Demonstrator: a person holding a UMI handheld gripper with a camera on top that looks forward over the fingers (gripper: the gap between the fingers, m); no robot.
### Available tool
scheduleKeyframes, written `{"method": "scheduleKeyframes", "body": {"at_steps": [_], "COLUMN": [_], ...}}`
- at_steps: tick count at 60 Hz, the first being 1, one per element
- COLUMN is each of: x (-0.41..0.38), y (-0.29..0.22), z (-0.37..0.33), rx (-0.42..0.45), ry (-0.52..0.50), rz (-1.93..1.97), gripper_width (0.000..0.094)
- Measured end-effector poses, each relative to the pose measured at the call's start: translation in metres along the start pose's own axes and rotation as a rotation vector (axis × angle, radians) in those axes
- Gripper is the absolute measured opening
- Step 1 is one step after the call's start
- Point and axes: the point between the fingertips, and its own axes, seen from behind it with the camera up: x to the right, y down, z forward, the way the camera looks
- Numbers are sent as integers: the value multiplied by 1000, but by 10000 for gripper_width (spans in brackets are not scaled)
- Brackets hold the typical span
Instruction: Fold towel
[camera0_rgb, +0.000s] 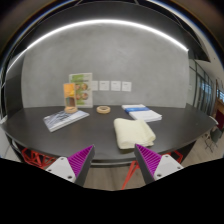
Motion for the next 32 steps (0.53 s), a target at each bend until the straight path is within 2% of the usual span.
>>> {"method": "scheduleKeyframes", "body": {"at_steps": [11, 18, 25, 32], "x": [-137, -197, -222, -208], "y": [33, 45, 41, 36], "z": [-92, -131, -157, -158], "rx": [-13, -20, 12, 39], "ry": [-187, -257, -292, -234], "rz": [-76, -134, -162, -161], "gripper_width": [830, 833, 831, 829]}}
